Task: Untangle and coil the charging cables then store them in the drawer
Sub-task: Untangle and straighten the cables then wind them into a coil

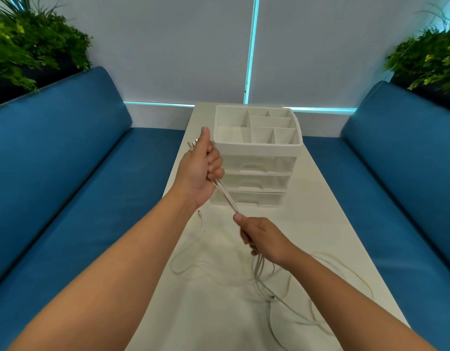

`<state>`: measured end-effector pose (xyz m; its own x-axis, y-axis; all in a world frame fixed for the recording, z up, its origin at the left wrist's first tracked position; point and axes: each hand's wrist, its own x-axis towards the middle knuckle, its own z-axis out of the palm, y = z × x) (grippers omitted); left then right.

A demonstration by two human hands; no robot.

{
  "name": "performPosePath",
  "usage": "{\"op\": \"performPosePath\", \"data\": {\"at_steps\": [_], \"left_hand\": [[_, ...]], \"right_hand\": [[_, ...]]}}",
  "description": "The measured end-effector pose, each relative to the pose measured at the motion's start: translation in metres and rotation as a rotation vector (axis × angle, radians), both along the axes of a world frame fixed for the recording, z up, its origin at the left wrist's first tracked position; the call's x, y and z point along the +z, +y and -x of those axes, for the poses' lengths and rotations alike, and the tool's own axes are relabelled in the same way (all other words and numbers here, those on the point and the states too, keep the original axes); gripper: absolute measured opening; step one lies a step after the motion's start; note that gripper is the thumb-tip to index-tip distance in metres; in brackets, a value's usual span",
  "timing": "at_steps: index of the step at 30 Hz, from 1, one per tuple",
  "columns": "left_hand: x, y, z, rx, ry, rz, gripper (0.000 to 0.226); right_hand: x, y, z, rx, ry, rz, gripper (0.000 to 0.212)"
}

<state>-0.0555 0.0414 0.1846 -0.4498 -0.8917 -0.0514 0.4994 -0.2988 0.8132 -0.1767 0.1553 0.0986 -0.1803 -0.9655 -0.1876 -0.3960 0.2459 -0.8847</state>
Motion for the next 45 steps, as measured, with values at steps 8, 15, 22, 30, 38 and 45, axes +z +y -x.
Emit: {"op": "performPosePath", "data": {"at_steps": [8,15,22,30,38,45], "left_hand": [[0.014,-0.009,-0.013,0.231,0.057,0.053,0.046],[0.029,-0.004,-0.011,0.169,0.084,0.059,0.039],[0.032,0.004,-0.013,0.08,0.118,0.045,0.044],[0.024,0.027,-0.001,-0.133,0.169,0.114,0.065],[0.022,0.033,0.005,-0.226,0.122,0.114,0.062],[0.032,0.023,0.0,-0.165,0.133,0.086,0.064]], "right_hand": [[0.024,0.015,0.008,0.094,-0.547,0.019,0.054],[-0.002,0.015,0.014,0.025,-0.119,0.013,0.044],[-0.013,0.023,0.015,-0.011,-0.166,0.056,0.052],[-0.015,0.003,0.022,-0.085,0.282,-0.151,0.065],[0.058,-0.011,-0.006,0.172,-0.277,0.315,0.03],[0.024,-0.005,-0.009,0.107,-0.204,0.348,0.038]]}}
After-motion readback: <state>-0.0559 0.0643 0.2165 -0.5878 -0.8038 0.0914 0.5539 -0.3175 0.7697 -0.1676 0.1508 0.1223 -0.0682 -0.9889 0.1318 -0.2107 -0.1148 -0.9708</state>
